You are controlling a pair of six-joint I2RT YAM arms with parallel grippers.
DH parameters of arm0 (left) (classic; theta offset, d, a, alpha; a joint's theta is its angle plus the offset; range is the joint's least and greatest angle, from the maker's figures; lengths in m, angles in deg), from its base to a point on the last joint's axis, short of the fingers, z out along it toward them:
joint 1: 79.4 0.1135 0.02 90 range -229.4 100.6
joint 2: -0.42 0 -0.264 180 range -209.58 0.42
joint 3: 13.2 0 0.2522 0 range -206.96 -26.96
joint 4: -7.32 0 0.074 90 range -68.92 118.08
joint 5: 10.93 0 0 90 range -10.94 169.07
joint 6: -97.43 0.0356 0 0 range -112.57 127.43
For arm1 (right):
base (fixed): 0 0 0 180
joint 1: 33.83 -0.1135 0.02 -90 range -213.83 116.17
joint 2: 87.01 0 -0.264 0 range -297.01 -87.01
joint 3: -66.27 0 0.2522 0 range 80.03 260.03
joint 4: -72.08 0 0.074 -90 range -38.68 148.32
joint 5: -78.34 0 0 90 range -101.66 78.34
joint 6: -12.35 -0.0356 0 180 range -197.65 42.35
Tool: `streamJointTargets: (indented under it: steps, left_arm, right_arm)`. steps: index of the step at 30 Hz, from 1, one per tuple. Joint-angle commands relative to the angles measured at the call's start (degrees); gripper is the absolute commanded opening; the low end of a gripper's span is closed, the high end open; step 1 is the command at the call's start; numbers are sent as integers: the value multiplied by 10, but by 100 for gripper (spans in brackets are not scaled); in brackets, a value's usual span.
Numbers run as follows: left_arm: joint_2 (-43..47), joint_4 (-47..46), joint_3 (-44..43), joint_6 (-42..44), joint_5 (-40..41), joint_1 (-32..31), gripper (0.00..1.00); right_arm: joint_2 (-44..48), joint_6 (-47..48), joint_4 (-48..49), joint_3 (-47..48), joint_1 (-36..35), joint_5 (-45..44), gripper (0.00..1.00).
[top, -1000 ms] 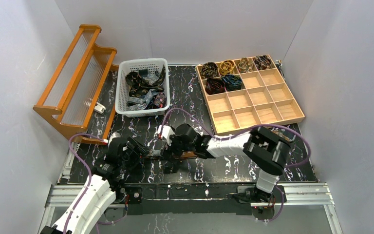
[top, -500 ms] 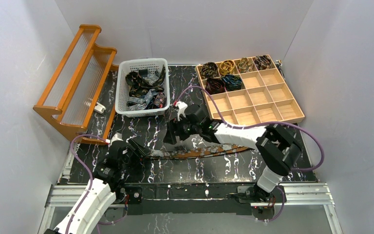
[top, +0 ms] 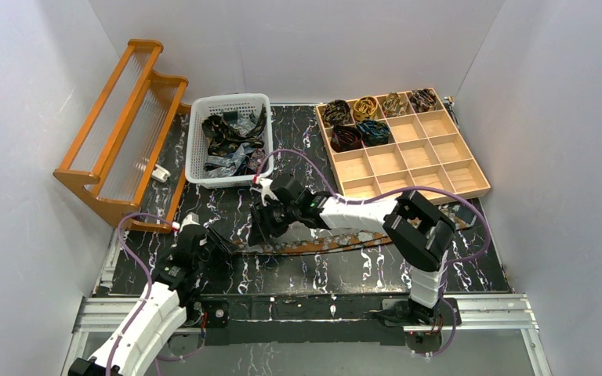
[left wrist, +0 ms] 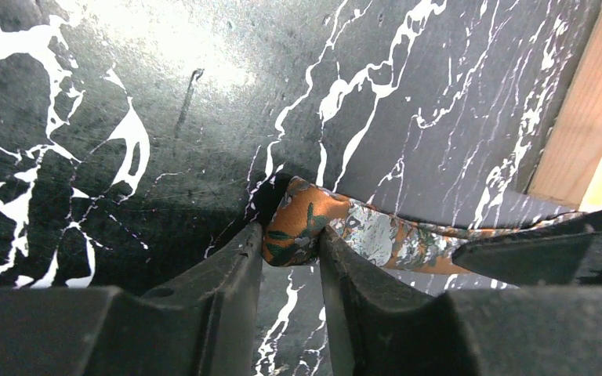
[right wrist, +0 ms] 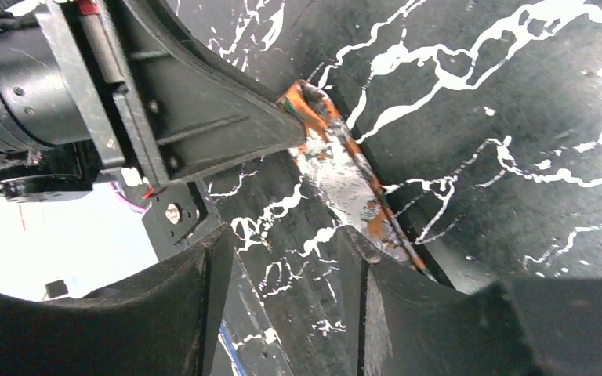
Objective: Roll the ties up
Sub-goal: Flatten out the tie at the center of the board.
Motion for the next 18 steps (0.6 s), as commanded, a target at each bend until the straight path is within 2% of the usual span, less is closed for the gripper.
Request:
streamJointTargets:
  steps: [1,7,10,13,14,16,18]
  left_arm:
    - [-7,-3,-6,37,12,1,28]
    - [-11,-13,-13,54,32,1,11]
    - [-15,-17,-18,60,31,1,6]
    - [-19,-17,-26,57,30,0,5]
    - [-20,-17,-28,55,30,1,8]
    - [-20,-10,-31,48,34,1,27]
    - [-19,5,-37,37,45,1,40]
  right_arm:
    - [-19,13,-36,54,-16,8,57]
    - [-60,16,-104,107,-37,-23,46]
    - [-80,3,-120,125,-40,-44,39]
    - [-96,-5,-123,136,-41,-54,35]
    - [-102,-7,-125,140,-41,-56,34]
    - [-111,-5,-140,149,-43,-72,34]
    - [-108,3,-156,158,-43,-91,36]
